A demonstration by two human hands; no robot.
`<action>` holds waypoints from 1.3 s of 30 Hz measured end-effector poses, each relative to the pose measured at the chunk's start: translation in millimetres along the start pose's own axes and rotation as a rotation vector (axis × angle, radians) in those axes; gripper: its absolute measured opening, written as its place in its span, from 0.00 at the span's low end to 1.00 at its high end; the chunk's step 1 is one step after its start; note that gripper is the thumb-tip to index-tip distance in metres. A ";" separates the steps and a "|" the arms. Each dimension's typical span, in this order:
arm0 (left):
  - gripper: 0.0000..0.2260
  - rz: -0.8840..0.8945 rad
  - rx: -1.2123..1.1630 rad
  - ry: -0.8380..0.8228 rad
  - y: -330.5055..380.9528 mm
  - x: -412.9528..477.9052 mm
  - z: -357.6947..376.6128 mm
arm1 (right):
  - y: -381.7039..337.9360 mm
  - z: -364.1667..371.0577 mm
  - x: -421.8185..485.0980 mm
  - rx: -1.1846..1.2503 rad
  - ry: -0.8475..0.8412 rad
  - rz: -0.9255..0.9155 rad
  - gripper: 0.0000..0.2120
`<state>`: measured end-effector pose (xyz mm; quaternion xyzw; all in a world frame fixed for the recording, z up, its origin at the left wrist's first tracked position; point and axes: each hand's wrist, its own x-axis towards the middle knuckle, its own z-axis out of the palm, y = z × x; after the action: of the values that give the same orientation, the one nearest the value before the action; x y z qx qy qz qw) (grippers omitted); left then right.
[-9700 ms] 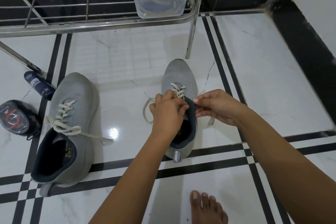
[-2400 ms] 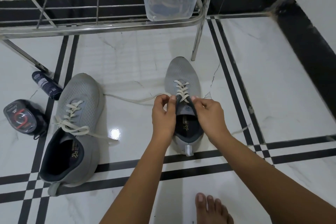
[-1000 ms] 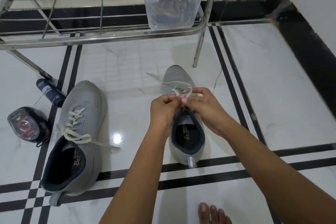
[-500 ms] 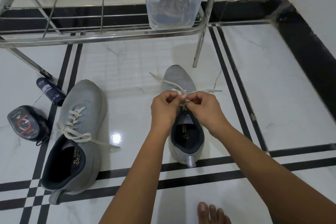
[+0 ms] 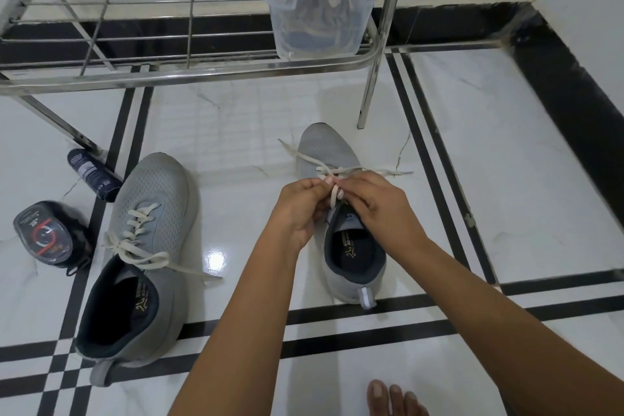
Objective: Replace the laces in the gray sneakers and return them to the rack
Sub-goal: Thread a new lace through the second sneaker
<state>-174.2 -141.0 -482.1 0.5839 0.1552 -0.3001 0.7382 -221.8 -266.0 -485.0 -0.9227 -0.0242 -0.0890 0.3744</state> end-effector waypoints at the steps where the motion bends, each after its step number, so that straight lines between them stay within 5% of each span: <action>1: 0.10 0.000 0.000 -0.005 0.6 -1.4 0.9 | 2.1 -1.1 -2.2 -0.016 0.005 -0.027 0.13; 6: 0.12 0.076 0.122 0.018 -1.6 -5.6 6.6 | 2.8 -1.6 -4.3 0.047 0.031 0.023 0.08; 12: 0.11 0.079 0.189 0.034 -6.4 -4.1 -1.6 | -19.7 -8.5 16.3 0.676 0.114 0.601 0.12; 21: 0.11 0.046 0.124 0.059 -12.0 -2.7 -7.4 | 1.1 -17.2 44.2 1.332 0.281 1.194 0.22; 24: 0.12 0.048 0.101 0.079 -14.1 -2.7 -7.8 | 8.9 -18.0 41.8 1.355 0.273 1.180 0.17; 27: 0.12 0.054 0.071 0.098 -14.7 -4.6 -4.6 | 5.4 -14.5 32.8 0.959 0.135 1.075 0.09; 32: 0.11 0.063 0.029 0.114 -14.0 -7.0 -2.7 | -8.8 -14.0 17.8 0.417 -0.176 0.794 0.19; 39: 0.10 0.155 0.134 0.140 -23.7 -7.2 -0.8 | -13.5 -0.4 15.2 1.074 0.096 0.813 0.09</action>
<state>-194.5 -141.6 -496.4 0.6616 0.1402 -0.2101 0.7060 -208.5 -256.9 -472.7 -0.5394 0.3007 0.0425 0.7854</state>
